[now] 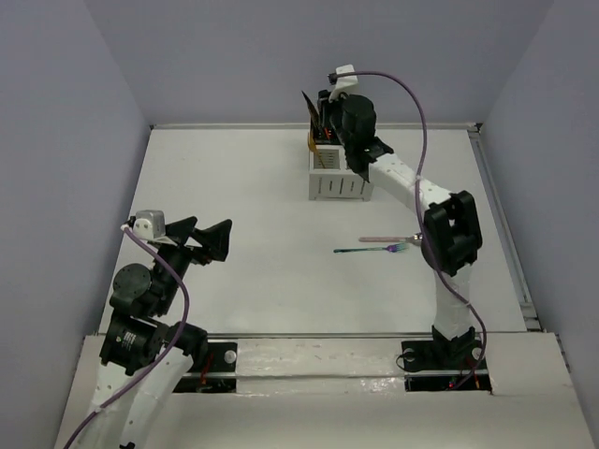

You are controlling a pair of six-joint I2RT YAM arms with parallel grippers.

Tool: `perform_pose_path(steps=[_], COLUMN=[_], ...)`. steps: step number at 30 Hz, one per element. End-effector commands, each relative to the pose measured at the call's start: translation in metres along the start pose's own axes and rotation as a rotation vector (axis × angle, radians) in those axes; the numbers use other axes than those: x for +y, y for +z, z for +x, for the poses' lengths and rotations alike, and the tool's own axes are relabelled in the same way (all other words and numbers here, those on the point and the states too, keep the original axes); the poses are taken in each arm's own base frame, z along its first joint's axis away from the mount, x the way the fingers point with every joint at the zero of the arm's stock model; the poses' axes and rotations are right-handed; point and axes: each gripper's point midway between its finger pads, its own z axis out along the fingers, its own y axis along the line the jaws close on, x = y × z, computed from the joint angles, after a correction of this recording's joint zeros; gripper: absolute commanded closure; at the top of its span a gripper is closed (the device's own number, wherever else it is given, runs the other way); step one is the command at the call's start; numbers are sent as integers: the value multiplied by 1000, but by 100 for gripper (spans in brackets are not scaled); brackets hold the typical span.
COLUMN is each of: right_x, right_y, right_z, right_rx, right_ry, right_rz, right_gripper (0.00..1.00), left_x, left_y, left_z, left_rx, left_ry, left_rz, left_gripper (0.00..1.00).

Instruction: Sort the eating utensils into containers

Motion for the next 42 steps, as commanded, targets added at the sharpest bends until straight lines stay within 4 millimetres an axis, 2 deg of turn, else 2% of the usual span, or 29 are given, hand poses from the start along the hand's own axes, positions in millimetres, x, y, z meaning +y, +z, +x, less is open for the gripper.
perform_pose_path(steps=[1, 2, 3, 4, 5, 6, 7, 9, 10, 11, 12, 13, 14, 15, 17, 18, 20, 21, 25, 33, 42], right_x=[-6, -9, -14, -13, -18, -24, -30, -38, -48, -54, -56, -60, -62, -62, -67, -67, -68, -69, -68, -62, -59], right_y=[-51, -61, -77, -89, -100, -117, -133, -158, -183, -199, -209, -229, -235, -249, -276, -290, -308, -321, -339, -348, -340], right_z=[-50, -48, -62, -36, -27, -39, -2, 17, 39, 36, 50, 82, 82, 103, 122, 139, 147, 162, 185, 221, 238], right_rx=[-69, -60, -74, -13, 23, 10, 93, 141, 196, 196, 229, 320, 332, 386, 469, 510, 536, 568, 630, 706, 729], right_ry=[236, 259, 282, 311, 329, 377, 378, 404, 423, 442, 470, 453, 467, 490, 491, 516, 543, 545, 574, 621, 632], right_rz=[-14, -4, -3, 6, 31, 48, 94, 138, 197, 219, 244, 280, 293, 321, 361, 384, 396, 413, 448, 486, 512], right_gripper=[59, 59, 59, 58, 58, 58, 58, 58, 59, 59, 61, 62, 63, 64, 65, 64, 62, 59, 40, 40, 41], left_x=[-5, -6, -6, -6, -7, -9, -9, -11, -11, -11, -14, -13, -13, -15, -15, -15, -16, -16, -16, -15, -16], left_y=[-2, -3, -3, -4, -4, -5, -5, -7, -8, -9, -10, -10, -11, -11, -12, -12, -13, -14, -15, -16, -17], left_z=[-15, -16, -15, -17, -17, -16, -16, -17, -17, -18, -18, -18, -18, -17, -17, -17, -18, -18, -19, -19, -20], left_rx=[-64, -67, -68, -72, -73, -70, -70, -72, -75, -78, -77, -78, -78, -76, -77, -75, -81, -82, -85, -87, -90], left_ry=[7, 7, 7, 6, 6, 5, 5, 4, 5, 3, 2, 2, 2, 1, 0, 1, -1, -1, -3, -3, -3], left_rz=[25, 26, 28, 30, 32, 42, 42, 54, 54, 54, 65, 64, 64, 73, 73, 74, 77, 77, 77, 78, 79], left_gripper=[1, 1, 1, 1, 1, 1, 1, 1, 1, 1, 1, 1, 1, 1, 1, 1, 1, 1, 1, 1, 1])
